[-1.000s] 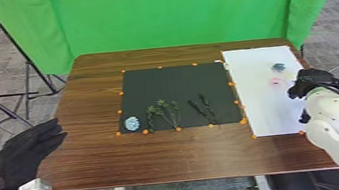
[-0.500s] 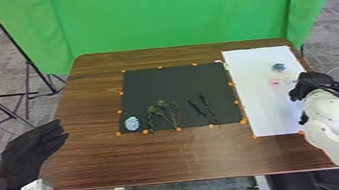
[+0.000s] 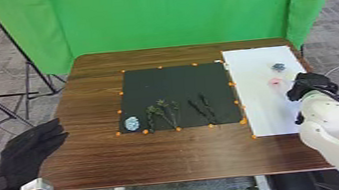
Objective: Arrange flowers
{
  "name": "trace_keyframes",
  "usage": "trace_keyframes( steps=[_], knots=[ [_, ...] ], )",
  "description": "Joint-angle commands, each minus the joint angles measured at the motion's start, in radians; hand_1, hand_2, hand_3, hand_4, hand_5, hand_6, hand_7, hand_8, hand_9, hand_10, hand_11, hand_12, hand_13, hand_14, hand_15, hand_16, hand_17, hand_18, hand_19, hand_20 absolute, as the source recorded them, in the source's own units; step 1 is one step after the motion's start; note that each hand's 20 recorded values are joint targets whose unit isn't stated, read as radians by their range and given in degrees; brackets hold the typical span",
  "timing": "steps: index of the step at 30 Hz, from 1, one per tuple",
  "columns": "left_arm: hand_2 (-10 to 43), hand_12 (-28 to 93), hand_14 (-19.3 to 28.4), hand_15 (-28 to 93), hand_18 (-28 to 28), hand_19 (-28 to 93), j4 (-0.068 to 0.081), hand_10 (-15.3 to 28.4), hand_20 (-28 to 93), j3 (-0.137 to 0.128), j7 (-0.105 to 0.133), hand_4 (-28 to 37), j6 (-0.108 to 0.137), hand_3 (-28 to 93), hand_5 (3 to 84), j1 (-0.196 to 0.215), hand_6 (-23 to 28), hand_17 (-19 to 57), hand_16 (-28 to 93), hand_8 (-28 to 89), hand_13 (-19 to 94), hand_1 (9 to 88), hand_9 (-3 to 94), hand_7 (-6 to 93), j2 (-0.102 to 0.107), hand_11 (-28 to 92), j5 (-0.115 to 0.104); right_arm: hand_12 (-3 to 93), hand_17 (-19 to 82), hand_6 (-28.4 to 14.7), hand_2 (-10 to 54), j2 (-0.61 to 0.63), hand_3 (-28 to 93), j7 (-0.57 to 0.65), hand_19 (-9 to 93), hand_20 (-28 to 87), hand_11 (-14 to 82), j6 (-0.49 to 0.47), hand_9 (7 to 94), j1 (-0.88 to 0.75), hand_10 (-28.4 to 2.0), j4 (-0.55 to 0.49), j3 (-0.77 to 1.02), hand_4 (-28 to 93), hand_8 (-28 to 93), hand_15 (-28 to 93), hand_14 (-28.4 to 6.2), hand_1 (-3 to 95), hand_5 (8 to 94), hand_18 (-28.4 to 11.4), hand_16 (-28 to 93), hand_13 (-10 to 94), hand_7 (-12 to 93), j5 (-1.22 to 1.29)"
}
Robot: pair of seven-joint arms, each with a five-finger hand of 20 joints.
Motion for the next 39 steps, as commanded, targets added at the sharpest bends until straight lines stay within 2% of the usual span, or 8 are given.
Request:
trace_keyframes(
  steps=[1, 6, 11, 15, 22, 27, 33, 39],
  knots=[
    [4.6, 9, 28.4, 63, 23.5, 59, 0.000, 22.2, 10, -0.010, 0.001, -14.9, -0.010, 83, 48.2, 0.008, 13.8, -9.7, -14, -10, 27, 27.7, 39.2, 17.9, 0.003, 33, 0.000, 27.0, 58, -3.9, -8.7, 0.017, 72, 0.017, 93, 33, 17.1, 0.090, 79.5, 0.015, -10.7, 0.029, -0.050, -28, 2, 73, -6.2, 52.3, 68.2, -15.6, 20, 79, 28, -0.072],
    [4.6, 9, 28.4, 63, 23.6, 59, 0.000, 22.2, 10, -0.016, -0.006, -15.1, -0.016, 83, 48.1, 0.012, 13.7, -9.8, -15, -10, 27, 27.7, 39.1, 18.0, -0.004, 33, 0.002, 30.4, 60, -1.4, -7.2, 0.025, 71, 0.010, 93, 35, 15.9, 0.133, 86.4, 0.028, -8.3, 0.045, -0.073, -28, 3, 72, -4.5, 55.3, 74.8, -15.5, 21, 82, 30, -0.106],
    [4.5, 9, 28.4, 63, 23.7, 59, -0.002, 22.1, 10, -0.032, -0.028, -15.1, -0.036, 82, 48.1, 0.019, 13.7, -9.7, -14, -10, 27, 27.9, 39.1, 17.7, -0.016, 33, 0.013, 30.4, 61, -1.1, -7.4, 0.035, 71, -0.004, 93, 35, 17.9, 0.183, 87.9, 0.033, -9.1, 0.040, -0.079, -28, 4, 72, -4.3, 55.6, 76.8, -15.1, 22, 83, 29, -0.140],
    [4.5, 9, 28.4, 63, 24.1, 60, -0.005, 22.1, 10, -0.047, -0.043, -15.1, -0.038, 82, 48.1, 0.025, 13.7, -9.5, -14, -10, 27, 27.9, 39.1, 17.6, -0.021, 32, 0.021, 30.1, 61, -1.4, -7.6, 0.039, 72, -0.012, 93, 35, 19.1, 0.216, 88.4, 0.043, -9.5, 0.019, -0.075, -28, 5, 71, -4.2, 55.5, 77.8, -15.1, 22, 84, 29, -0.160],
    [4.5, 10, 28.4, 62, 24.4, 61, -0.006, 22.2, 11, -0.050, -0.032, -14.9, -0.034, 82, 48.1, 0.039, 13.7, -9.1, -14, -10, 27, 27.9, 39.1, 17.4, -0.017, 32, 0.012, 30.5, 62, -1.9, -8.2, 0.041, 74, -0.046, 93, 35, 20.1, 0.247, 89.0, 0.118, -9.8, -0.012, -0.105, -28, 7, 71, -4.2, 55.9, 79.0, -15.1, 22, 84, 28, -0.190],
    [4.4, 10, 28.4, 63, 24.4, 61, -0.006, 22.2, 11, -0.058, -0.045, -14.9, -0.039, 82, 48.2, 0.037, 13.8, -9.0, -14, -10, 27, 27.8, 39.1, 17.3, -0.021, 32, 0.017, 30.6, 62, -2.1, -8.4, 0.047, 74, -0.057, 93, 36, 20.3, 0.288, 89.3, 0.189, -9.9, -0.074, -0.179, -28, 8, 71, -4.1, 56.0, 79.5, -15.2, 22, 84, 27, -0.173],
    [4.4, 10, 28.4, 63, 24.3, 61, -0.010, 22.2, 11, -0.078, -0.057, -14.9, -0.043, 82, 48.2, 0.051, 13.7, -9.0, -14, -10, 27, 27.8, 39.2, 17.3, -0.032, 32, 0.022, 30.9, 62, -2.1, -8.6, -0.013, 75, -0.163, 93, 36, 20.4, 0.308, 89.4, 0.294, -10.0, -0.120, -0.261, -28, 8, 71, -4.1, 55.9, 79.7, -15.2, 23, 84, 27, -0.163],
    [4.3, 10, 28.4, 63, 24.3, 61, -0.006, 22.2, 11, -0.070, -0.075, -14.9, -0.053, 82, 48.2, 0.028, 13.6, -9.0, -14, -10, 27, 27.8, 39.2, 17.5, -0.029, 32, 0.028, 31.0, 62, -2.2, -8.7, -0.128, 75, -0.263, 93, 37, 20.5, 0.293, 89.4, 0.413, -10.1, -0.134, -0.399, -28, 9, 71, -4.1, 55.8, 80.1, -15.3, 23, 84, 26, -0.160]
  ],
)
